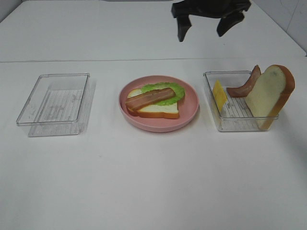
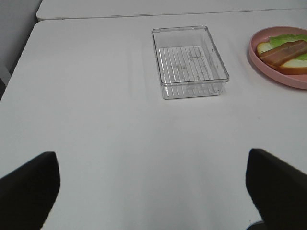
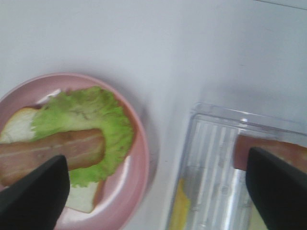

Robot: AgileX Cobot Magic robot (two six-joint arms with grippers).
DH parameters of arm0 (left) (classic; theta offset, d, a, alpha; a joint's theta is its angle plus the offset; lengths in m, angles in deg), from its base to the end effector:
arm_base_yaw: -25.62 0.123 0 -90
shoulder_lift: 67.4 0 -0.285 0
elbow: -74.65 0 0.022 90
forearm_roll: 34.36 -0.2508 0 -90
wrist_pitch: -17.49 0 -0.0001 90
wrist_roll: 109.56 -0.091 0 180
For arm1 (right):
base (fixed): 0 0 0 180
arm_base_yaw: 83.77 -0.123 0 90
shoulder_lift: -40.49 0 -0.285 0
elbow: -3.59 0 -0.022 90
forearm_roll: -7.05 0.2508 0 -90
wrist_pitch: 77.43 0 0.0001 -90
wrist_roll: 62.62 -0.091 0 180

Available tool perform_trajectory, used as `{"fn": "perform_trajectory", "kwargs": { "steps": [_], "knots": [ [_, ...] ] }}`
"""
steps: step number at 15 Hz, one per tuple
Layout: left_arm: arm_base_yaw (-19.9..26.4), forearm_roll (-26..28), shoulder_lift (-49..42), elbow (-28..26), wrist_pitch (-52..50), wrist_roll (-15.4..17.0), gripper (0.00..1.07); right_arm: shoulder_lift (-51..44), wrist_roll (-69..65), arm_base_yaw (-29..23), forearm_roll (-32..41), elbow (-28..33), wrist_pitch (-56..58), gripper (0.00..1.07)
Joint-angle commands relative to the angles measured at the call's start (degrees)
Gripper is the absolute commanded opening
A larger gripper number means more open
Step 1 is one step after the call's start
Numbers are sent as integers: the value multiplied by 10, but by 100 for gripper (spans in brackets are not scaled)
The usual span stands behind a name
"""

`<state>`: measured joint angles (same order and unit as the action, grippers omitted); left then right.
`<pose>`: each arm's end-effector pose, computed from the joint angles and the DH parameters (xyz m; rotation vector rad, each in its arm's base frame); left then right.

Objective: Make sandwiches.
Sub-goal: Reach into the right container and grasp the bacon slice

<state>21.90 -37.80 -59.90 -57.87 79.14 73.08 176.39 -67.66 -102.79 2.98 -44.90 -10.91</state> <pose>-0.0082 0.0054 0.2814 0.0150 2.0341 0.0019 0.4691 0.1554 0.2731 -0.3440 2.6597 0.0353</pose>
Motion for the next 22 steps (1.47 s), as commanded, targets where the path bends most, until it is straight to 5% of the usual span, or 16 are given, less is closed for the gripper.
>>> {"fn": "perform_trajectory", "kwargs": {
  "steps": [1, 9, 22],
  "knots": [
    [-3, 1, -12, 1, -3, 0, 98, -7, 6, 62, -6, -12, 9, 97],
    [-3, 1, -12, 1, -3, 0, 98, 30, 34, 156, 1, -11, 25, 96],
    [-3, 1, -12, 1, -3, 0, 98, 115, 50, 158, 7, -11, 66, 90]
  ]
}}
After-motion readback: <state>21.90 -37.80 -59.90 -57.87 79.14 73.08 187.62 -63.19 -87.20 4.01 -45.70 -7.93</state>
